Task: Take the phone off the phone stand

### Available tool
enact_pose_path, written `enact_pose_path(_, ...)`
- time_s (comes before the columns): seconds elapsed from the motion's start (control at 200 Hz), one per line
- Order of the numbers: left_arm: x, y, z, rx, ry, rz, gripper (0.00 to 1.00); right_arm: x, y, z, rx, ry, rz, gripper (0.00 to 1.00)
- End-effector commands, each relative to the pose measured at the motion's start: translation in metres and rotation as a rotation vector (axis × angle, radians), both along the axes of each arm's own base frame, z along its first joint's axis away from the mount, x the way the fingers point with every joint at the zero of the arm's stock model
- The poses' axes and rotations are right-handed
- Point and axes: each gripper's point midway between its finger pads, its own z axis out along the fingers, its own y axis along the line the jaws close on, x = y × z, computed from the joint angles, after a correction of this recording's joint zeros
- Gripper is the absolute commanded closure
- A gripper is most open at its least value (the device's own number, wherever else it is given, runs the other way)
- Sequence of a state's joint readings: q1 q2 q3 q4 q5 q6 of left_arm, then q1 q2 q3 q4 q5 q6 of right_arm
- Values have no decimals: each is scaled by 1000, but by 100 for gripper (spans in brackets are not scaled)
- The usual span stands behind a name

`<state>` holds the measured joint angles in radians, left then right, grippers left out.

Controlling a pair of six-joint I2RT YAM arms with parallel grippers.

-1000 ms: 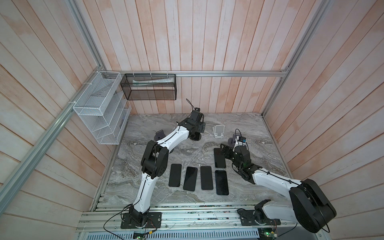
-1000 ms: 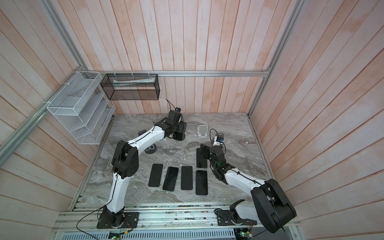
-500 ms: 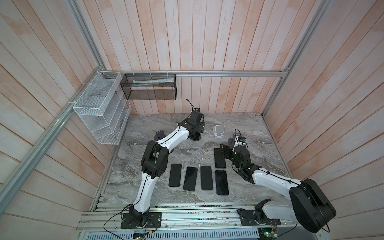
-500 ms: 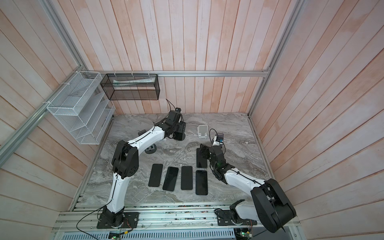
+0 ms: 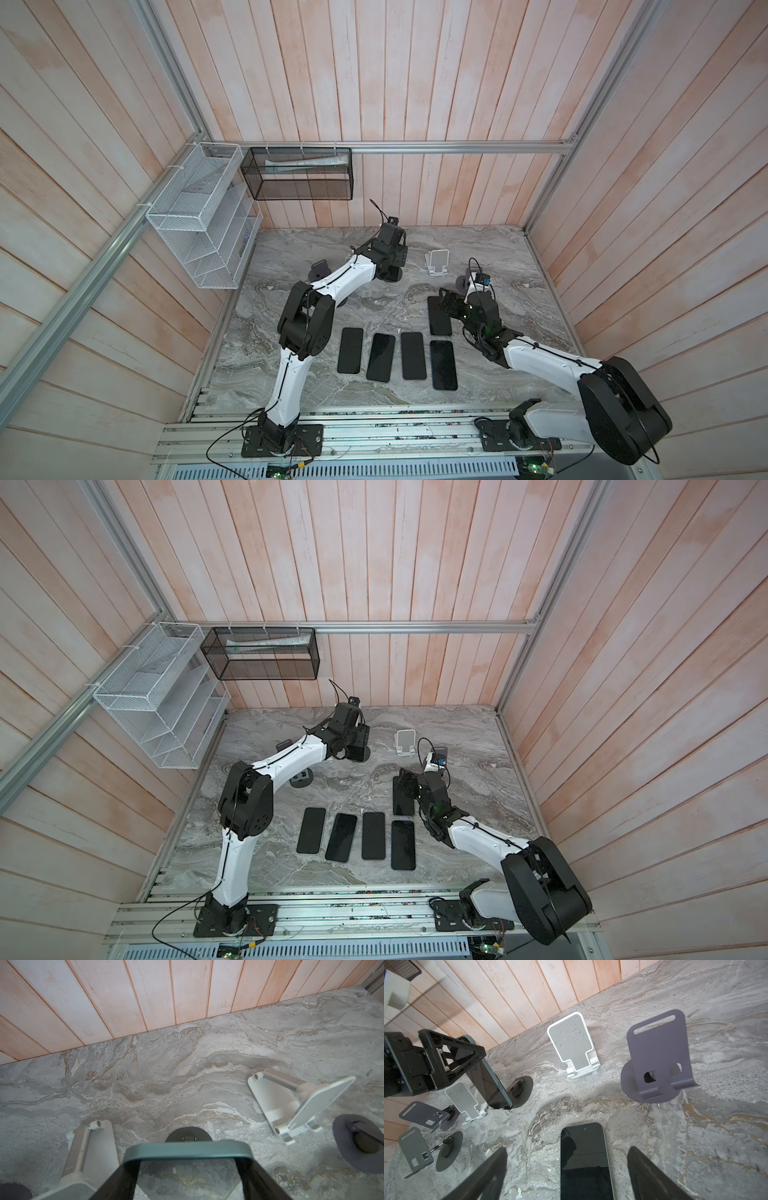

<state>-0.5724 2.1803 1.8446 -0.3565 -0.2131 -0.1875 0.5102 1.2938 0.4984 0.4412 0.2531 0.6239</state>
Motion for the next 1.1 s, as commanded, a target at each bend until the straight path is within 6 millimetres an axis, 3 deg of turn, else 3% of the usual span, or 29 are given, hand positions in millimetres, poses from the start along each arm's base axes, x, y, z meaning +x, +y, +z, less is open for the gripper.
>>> enact_pose_path(0.0,-5,-3,39,-55,-55,-9,34,2,2,8,0,-18,0,9)
enact_pose_path(0.52,-31,-2,77,-83,-61,-12,37,2,5,5,17,-9,5,9)
enact_pose_path(0.82,-69,-15,102,-126,-81,0,38,2,5,1,25,7,-5,9)
enact_pose_path(0.92,-85,-24,108,-141,-85,-15,38,2,-5,4,30,-1,-57,9)
enact_pose_path(1.095,-111,-41,102,-164,-49,-42,38,-3,-18,13,48,-37,-105,9)
